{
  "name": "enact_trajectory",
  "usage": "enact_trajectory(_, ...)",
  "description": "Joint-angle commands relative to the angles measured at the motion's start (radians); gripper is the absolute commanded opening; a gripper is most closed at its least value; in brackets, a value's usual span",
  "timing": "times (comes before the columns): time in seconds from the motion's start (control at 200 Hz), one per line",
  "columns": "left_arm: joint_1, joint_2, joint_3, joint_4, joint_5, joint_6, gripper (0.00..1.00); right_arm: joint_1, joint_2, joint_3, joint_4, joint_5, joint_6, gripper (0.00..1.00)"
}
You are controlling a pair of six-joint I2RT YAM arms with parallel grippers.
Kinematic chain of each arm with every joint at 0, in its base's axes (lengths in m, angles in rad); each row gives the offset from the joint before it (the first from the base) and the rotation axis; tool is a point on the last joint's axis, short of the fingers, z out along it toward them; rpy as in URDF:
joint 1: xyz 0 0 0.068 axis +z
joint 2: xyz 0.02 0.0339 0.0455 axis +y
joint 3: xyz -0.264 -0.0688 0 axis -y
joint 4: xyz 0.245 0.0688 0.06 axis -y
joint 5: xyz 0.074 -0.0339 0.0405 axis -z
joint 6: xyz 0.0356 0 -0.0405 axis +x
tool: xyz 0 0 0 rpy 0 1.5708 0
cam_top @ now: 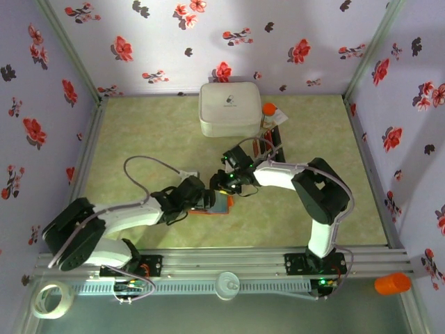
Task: Put the credit cards into the card holder
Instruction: Flip over the card slot on the card holder.
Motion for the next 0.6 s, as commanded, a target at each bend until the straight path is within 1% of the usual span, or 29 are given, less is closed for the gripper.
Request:
enact_trajectory(0.0,0.033,-0.088,-0.025,-0.053,-0.025,0.002,0.93,0.023,-0.049,-0.012,0.014,-0.014,0.026,0.44)
enact_trajectory(0.22,0.110,-0.241,-0.082,-0.096,-0.043,-0.004,0.94,0.068,-0.061,0.016,-0.006,0.013,0.046,0.51)
enact_trajectory(0.42,0.164,-0.361,-0.135,-0.133,-0.048,-0.014,0.95,0.104,-0.019,0.066,-0.009,0.031,0.064,0.52)
enact_trajectory(0.595,0.191,-0.437,-0.162,-0.165,-0.047,-0.016,0.95,0.122,0.028,0.116,-0.008,0.038,0.080,0.53)
